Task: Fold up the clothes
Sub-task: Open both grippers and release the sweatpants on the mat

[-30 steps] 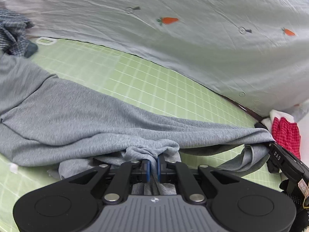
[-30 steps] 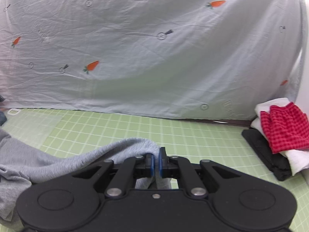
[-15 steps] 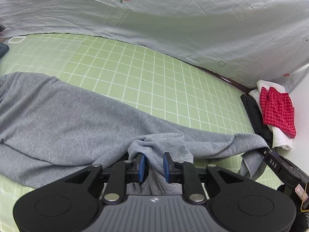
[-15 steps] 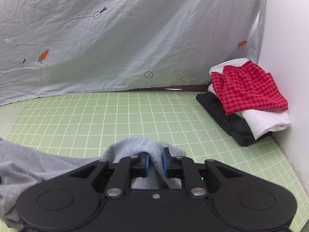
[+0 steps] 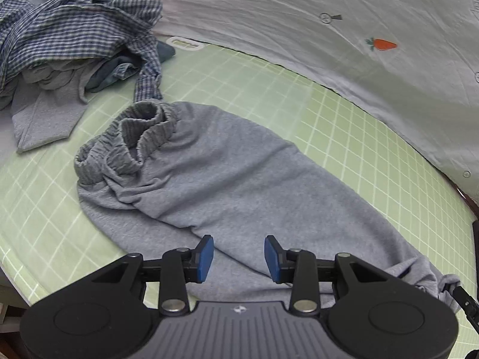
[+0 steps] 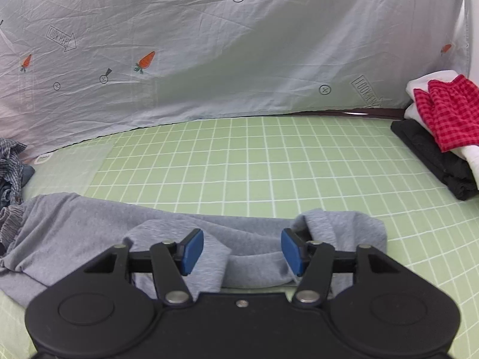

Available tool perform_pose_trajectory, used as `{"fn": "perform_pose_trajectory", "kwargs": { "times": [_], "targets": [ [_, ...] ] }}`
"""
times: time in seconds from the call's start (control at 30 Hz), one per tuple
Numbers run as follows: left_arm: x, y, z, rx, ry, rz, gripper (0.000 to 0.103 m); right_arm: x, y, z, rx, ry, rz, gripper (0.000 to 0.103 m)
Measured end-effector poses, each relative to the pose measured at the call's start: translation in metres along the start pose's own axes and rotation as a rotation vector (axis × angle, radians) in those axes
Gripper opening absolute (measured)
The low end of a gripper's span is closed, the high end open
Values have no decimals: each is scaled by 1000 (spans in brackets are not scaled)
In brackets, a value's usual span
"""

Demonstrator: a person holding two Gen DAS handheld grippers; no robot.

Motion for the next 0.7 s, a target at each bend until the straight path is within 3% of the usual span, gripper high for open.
{"fn": "perform_pose_trajectory", "kwargs": {
  "times": [0.03,0.2,0.3,0.37,0.4,0.43,0.53,0.7],
  "targets": [
    [-9,4,4,-7,-8,13,40,-6,4,-2,-18,20,20,74],
    [-40,31,16,-61,-23,51,40,-32,38,-23,-180,103,47,84],
    [-53,45,19,-90,-31,63,40,-43,53,-36,-244,91,22,83],
    [-60,53,21,-105,-36,70,40,-42,53,-40,-256,123,57,61],
    [-63,56,21,-111,-37,72,40,-40,50,-41,-252,143,64,38],
    [-65,59,20,-117,-38,73,40,-36,46,-41,-243,145,46,21],
    [-71,68,16,-141,-56,81,40,-19,30,-38,-202,73,-85,9],
    [-85,74,1,-174,-89,101,40,40,2,-34,-163,49,-348,8]
  ]
}}
Point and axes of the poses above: each gripper's, at about its wrist camera, not at the fingertips, and y roughly the way its jaws point, x to its right, z to its top, the point moved 2 cm from there along y, roughly the way its jaws point, and after that the axes turned 5 degrees about x, right-handed, at the moved point
